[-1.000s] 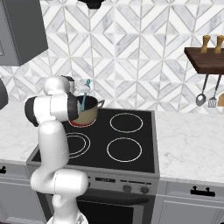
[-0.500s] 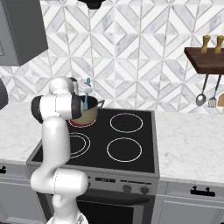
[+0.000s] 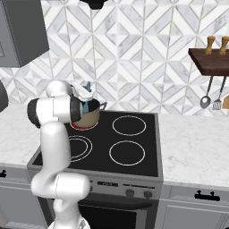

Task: Put the lime and sweet potato in the pot. Retrieve the spatula and lightly stir the vegetables in the pot.

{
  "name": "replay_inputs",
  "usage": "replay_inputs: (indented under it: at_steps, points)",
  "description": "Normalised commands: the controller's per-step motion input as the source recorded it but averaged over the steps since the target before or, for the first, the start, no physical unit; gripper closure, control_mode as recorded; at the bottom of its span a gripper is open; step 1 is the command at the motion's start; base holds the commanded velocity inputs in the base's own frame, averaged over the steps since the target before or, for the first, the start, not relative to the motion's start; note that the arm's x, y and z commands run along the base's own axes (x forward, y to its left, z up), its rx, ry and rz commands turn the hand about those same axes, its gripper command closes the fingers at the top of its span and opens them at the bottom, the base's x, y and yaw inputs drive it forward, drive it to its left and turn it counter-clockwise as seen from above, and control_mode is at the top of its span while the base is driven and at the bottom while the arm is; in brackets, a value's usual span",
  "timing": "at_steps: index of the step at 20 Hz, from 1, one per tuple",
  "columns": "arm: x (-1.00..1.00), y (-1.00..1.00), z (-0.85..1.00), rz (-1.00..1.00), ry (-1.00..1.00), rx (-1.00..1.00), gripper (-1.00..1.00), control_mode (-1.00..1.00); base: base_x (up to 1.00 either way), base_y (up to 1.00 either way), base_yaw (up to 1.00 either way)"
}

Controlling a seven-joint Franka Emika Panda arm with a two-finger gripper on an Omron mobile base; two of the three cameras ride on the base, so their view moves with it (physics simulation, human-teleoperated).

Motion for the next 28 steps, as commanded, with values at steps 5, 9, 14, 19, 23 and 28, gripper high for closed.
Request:
replay_inputs:
  at_steps: [5, 9, 14, 19, 23, 28]
  points:
    - [-0.41, 0.0, 0.15, 0.0, 0.0, 0.05, 1.0, -1.0, 0.0, 0.0, 0.0]
    - [-0.22, 0.0, -0.34, 0.0, 0.05, 0.0, 1.0, -1.0, 0.0, 0.0, 0.0]
    - [0.0, 0.0, -0.91, 0.0, 0.06, -0.01, 1.0, -1.0, 0.0, 0.0, 0.0]
    - [0.0, 0.0, -0.8, -0.03, -0.01, -0.14, 1.0, -1.0, 0.0, 0.0, 0.0]
    - [-0.05, -0.05, -0.09, -0.06, -0.11, -0.2, 1.0, -1.0, 0.0, 0.0, 0.0]
    - [-0.07, -0.01, 0.46, -0.02, -0.03, -0.05, 1.0, -1.0, 0.0, 0.0, 0.0]
